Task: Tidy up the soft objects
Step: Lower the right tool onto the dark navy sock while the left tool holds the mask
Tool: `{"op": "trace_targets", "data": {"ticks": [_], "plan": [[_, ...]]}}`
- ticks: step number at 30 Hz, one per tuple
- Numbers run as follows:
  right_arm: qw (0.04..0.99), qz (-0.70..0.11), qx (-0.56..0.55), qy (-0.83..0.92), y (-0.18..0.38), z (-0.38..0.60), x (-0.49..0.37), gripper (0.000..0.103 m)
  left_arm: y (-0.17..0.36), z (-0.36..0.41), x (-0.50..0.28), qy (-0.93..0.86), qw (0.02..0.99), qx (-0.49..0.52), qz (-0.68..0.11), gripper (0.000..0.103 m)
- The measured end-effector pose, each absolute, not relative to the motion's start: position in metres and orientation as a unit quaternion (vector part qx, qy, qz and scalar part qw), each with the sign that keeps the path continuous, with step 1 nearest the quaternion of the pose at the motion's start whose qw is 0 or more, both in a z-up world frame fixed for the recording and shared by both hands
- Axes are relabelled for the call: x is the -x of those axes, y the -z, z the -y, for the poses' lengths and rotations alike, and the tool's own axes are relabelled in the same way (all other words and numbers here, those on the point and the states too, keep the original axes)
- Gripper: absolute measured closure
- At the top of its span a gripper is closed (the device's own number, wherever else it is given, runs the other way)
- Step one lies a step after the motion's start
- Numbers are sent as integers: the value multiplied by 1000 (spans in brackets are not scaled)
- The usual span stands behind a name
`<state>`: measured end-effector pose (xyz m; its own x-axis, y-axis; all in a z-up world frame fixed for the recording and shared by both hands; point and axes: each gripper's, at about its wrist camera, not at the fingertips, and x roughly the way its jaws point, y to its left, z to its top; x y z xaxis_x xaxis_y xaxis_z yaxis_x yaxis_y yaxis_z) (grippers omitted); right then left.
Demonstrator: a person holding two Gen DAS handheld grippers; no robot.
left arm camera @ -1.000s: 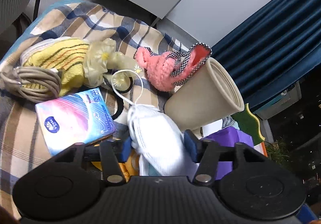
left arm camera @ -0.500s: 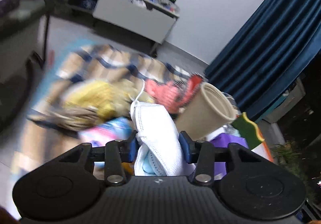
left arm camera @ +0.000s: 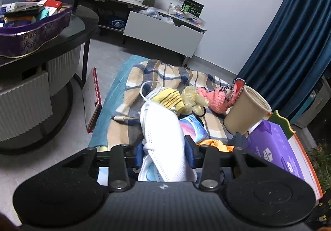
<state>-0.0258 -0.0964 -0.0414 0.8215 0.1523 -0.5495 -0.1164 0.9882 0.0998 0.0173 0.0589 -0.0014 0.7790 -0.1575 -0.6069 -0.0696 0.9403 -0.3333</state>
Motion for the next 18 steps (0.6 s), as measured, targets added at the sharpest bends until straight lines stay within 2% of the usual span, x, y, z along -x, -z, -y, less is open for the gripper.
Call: {"op": "trace_targets", "data": {"ticks": [5,8,10,11,12,13,15,16,18], "plan": [[952,-296,-72,30,57,91,6,22,5,-62,-14,43,924,176,-335,65],[952,-290,-73,56,62,87,-5,11,6,-61,-13,60,925,173,-334,64],[952,-293,-49,71,68,80,-13,8,9,-62,-12,64,925,172,-333,65],[951,-298,-50,66,70,79,-15,10,9,-63,-13,66,924,175,-333,65],[946,-315,-66,50,73,82,-16,21,11,-65,-12,66,924,178,-332,65],[943,-322,-64,54,72,82,-15,44,11,-66,-11,65,923,180,-333,65],[946,-316,-58,38,68,87,-9,69,13,-69,-10,66,923,181,-332,65],[945,-319,-61,30,66,89,-7,78,13,-70,-8,64,923,184,-331,65],[946,-318,-65,13,62,93,0,80,12,-74,-7,62,923,188,-329,65]]}}
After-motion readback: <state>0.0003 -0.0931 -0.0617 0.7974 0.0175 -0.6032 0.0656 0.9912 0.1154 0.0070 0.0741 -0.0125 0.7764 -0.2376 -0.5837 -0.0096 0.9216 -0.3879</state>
